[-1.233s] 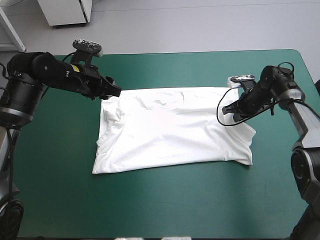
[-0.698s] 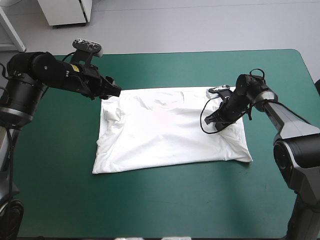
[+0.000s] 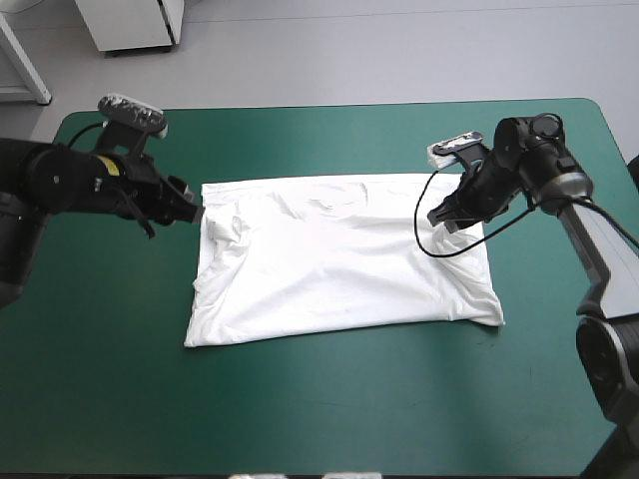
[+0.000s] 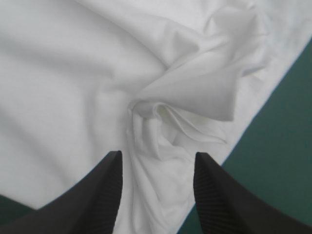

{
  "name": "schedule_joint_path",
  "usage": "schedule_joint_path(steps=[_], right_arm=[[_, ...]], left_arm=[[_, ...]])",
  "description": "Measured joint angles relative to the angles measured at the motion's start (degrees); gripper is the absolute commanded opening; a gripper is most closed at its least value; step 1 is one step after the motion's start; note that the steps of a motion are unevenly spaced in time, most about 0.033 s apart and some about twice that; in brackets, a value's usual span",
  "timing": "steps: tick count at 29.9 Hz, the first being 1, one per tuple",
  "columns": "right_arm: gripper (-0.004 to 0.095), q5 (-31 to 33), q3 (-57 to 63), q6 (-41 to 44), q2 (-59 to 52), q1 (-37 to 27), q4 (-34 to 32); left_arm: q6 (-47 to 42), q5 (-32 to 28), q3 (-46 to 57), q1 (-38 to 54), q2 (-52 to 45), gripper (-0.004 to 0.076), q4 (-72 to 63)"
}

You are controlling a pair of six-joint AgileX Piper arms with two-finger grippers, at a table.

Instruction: Fold the cloth

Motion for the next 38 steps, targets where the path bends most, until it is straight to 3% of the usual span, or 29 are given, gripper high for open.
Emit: schedule_joint_path(steps=[5,9,18,26,38], right_arm=[[0.0451,0.31,6.46,3.43,-11.50,0.00,-4.45],[0.0451,0.51,15.63,6.57,-21.97,0.00,-8.36],[0.0452,1.28,31.84,13.90,-40.03,0.00,-16.15],[0.0452,-0.36,34.56,15.08,-38.33,0.00,-16.10],[0.0451,-4.45,34.65,14.73,-30.05,0.00,-15.68]], left_arm=[[-1.13,0.00,13.98,0.00,-9.74,0.0401,4.31],[-1.20,0.00,21.54,0.00,-14.74,0.0470,5.24],[-5.05,-3.21,33.28,-4.22,-14.22,0.0505,10.41],[-5.75,-9.99,41.60,-4.34,-10.49,0.0505,10.39],[-5.70,-18.12,42.20,-4.34,3.00,0.0505,7.77]])
